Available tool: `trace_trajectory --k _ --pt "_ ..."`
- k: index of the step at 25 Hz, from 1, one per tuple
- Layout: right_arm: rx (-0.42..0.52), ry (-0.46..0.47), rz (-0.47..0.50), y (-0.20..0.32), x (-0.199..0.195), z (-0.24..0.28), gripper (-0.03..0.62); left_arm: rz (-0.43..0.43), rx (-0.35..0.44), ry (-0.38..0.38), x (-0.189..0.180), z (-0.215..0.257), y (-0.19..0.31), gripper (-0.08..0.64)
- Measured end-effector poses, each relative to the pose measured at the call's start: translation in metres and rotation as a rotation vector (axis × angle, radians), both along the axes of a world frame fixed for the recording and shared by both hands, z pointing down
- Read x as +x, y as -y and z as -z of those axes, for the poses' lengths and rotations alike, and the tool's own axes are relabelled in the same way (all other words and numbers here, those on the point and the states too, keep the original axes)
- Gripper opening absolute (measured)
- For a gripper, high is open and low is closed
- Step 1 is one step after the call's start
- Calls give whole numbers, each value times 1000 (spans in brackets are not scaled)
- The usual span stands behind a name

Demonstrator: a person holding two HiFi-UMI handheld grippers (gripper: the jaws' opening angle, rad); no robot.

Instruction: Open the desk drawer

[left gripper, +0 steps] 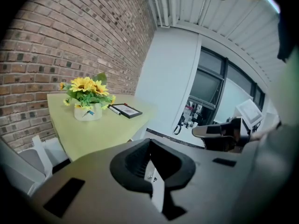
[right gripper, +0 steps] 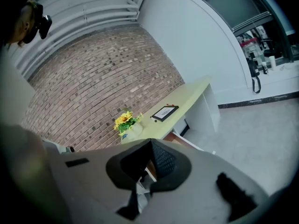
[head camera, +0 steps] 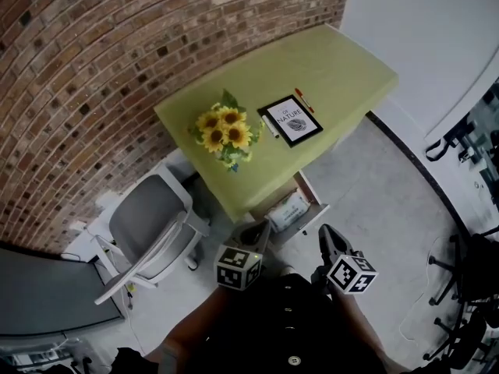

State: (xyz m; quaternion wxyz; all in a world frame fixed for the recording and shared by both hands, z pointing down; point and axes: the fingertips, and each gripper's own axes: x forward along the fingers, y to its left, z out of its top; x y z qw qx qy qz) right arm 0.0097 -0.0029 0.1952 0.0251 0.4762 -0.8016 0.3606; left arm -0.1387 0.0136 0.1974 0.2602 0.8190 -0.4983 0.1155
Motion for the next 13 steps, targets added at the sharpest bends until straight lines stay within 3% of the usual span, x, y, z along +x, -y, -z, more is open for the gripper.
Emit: trace_trajectory --k 13 --pt "-32 -11 3 -14 -2 -6 12 -27 -34 2 7 -9 -14 9"
